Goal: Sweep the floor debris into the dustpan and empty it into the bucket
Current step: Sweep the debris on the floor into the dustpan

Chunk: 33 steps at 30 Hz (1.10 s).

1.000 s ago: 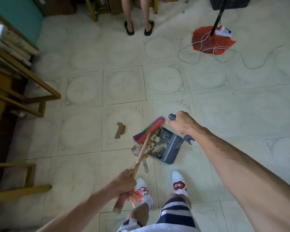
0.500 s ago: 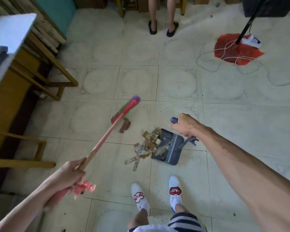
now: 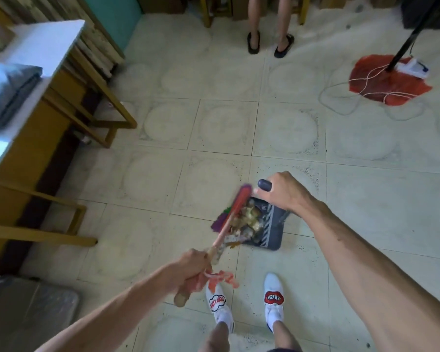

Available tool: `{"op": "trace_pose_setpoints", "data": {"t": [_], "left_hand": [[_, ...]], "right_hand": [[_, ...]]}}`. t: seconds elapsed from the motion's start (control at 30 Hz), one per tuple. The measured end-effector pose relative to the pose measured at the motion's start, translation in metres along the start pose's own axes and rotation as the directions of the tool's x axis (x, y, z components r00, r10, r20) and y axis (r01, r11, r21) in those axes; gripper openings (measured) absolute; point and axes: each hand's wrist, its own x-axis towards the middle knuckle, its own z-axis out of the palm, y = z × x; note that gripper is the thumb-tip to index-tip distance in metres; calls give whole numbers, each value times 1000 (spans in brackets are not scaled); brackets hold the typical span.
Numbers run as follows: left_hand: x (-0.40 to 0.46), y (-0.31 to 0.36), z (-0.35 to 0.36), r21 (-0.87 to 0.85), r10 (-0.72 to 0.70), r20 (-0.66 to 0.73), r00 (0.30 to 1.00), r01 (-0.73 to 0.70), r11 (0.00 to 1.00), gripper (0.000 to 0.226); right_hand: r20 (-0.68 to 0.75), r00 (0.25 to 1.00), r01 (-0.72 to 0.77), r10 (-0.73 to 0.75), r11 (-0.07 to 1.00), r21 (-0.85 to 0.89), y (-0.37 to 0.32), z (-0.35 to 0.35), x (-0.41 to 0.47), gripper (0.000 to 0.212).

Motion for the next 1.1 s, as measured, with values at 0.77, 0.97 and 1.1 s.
{"op": "trace_pose_setpoints", "data": {"t": [0.77,0.97,1.1], "left_hand": [[-63,-48,26,-497,0,-5,1000,-2,868,24],[-58,-31,68,-382,105,175,979,-30,924,7],[-76,-38,17,-234,222,224,949,-169,957,19]], "right_hand": [[103,962,-244,251,967,-77,26,-20,-15,36],[70,971,-229,229,973,-18,37,-22,-24,38],[7,967,-254,254,967,-22,41,-22,-28,39]]}}
